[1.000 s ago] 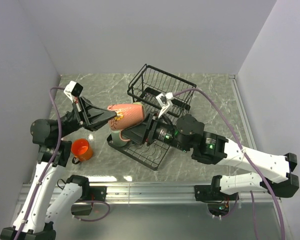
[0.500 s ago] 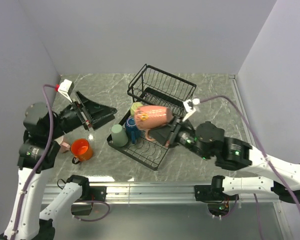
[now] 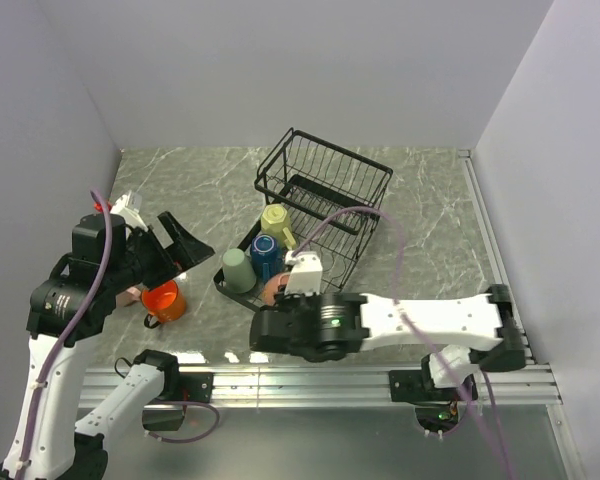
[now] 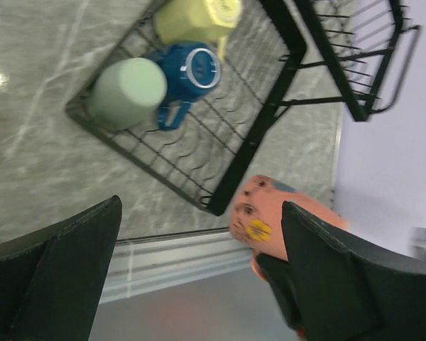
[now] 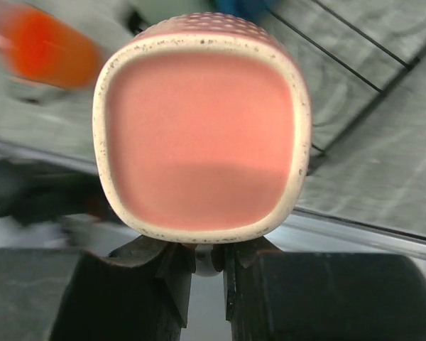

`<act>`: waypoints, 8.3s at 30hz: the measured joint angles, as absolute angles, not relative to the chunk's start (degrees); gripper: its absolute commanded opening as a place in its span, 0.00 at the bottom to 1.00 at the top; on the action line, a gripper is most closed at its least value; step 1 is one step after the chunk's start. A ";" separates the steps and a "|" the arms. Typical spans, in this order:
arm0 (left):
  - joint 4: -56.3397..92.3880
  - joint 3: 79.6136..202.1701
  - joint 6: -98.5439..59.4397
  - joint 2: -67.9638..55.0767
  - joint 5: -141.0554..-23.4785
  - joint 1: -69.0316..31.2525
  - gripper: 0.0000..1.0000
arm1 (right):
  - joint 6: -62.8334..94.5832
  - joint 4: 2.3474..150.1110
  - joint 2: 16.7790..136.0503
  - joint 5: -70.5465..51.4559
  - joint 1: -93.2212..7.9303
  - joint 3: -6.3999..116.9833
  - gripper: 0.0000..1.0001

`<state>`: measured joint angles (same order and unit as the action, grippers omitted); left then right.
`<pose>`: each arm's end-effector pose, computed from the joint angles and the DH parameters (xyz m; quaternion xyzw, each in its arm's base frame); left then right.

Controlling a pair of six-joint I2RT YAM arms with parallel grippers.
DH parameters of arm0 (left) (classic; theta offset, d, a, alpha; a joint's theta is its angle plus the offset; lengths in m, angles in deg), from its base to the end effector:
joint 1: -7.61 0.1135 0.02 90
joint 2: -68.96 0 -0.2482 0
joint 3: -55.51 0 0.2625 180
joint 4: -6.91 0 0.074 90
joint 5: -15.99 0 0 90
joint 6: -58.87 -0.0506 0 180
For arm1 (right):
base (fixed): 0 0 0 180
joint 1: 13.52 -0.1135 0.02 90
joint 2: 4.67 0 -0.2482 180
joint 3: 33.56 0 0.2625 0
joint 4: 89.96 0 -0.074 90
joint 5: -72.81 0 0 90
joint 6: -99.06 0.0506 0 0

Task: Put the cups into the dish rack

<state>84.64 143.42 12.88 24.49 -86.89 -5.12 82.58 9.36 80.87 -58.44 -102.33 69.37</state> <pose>0.1296 -0.0408 0.3984 -0.1864 0.8602 -0.3079 0.3614 0.0396 0.3008 0.3393 -0.0405 0.9133 0.1610 0.3719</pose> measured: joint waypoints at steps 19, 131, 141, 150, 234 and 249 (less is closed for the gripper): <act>92.05 143.97 10.06 25.63 -82.10 -5.12 0.99 | 68.08 22.11 93.92 -50.46 -81.09 60.28 0.00; 68.73 129.63 3.50 -6.08 -84.11 9.92 0.00 | 97.66 0.40 67.74 -54.07 -107.12 57.81 0.73; 47.74 118.70 20.85 9.96 -114.30 10.96 0.01 | 86.27 3.11 67.28 -55.80 -103.23 62.31 0.73; 43.70 124.91 27.17 4.71 -115.59 11.03 0.01 | 80.37 5.54 65.70 -54.42 -99.82 64.52 0.73; 10.17 131.48 74.40 7.25 -121.38 7.14 0.01 | 46.27 60.62 70.03 -16.30 -75.38 61.76 0.96; -3.55 129.98 82.25 14.66 -127.00 7.14 0.00 | 40.55 64.46 73.96 -18.46 -74.95 61.92 0.96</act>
